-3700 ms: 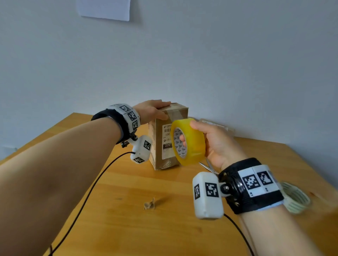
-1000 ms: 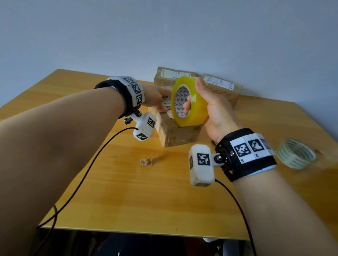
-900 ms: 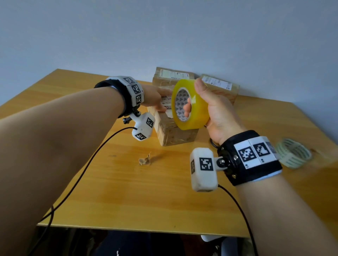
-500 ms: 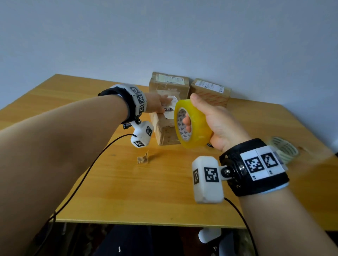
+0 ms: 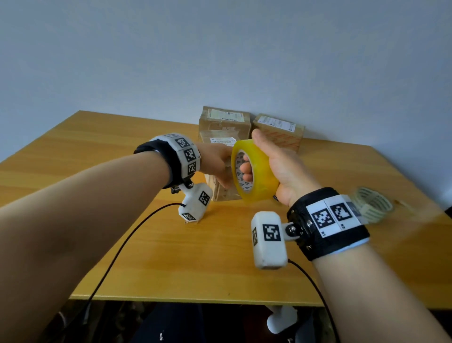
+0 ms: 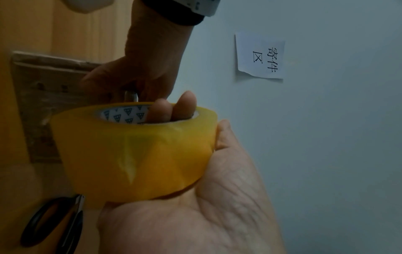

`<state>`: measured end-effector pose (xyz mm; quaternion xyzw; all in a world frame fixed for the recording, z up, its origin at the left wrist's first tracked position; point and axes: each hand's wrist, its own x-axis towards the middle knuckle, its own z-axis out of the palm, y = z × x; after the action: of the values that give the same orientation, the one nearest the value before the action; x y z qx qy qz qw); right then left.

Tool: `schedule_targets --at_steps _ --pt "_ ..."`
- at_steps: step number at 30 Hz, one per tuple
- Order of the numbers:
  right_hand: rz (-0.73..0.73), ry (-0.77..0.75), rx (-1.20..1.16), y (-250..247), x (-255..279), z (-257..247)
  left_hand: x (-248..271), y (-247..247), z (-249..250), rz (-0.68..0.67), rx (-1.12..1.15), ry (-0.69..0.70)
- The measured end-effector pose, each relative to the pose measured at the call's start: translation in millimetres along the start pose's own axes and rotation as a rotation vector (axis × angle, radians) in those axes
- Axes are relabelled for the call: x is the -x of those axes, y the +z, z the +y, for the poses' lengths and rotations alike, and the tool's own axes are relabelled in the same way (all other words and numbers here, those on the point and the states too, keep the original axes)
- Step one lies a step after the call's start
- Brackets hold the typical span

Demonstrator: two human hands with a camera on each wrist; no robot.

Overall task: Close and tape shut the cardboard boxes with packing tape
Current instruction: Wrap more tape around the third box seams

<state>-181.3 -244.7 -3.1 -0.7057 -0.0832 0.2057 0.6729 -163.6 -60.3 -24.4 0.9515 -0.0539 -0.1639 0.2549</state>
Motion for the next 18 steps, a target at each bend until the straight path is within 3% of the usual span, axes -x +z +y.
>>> schedule_targets --at_steps 9,18 --pt "-0.037 0.095 0.073 -8.9 9.2 17.7 -11.3 2.5 -11.2 0.137 -0.127 -0.089" --pt "-0.037 0.238 0.014 -3.8 17.6 34.0 -13.5 9.7 -17.3 0.159 -0.264 -0.026"
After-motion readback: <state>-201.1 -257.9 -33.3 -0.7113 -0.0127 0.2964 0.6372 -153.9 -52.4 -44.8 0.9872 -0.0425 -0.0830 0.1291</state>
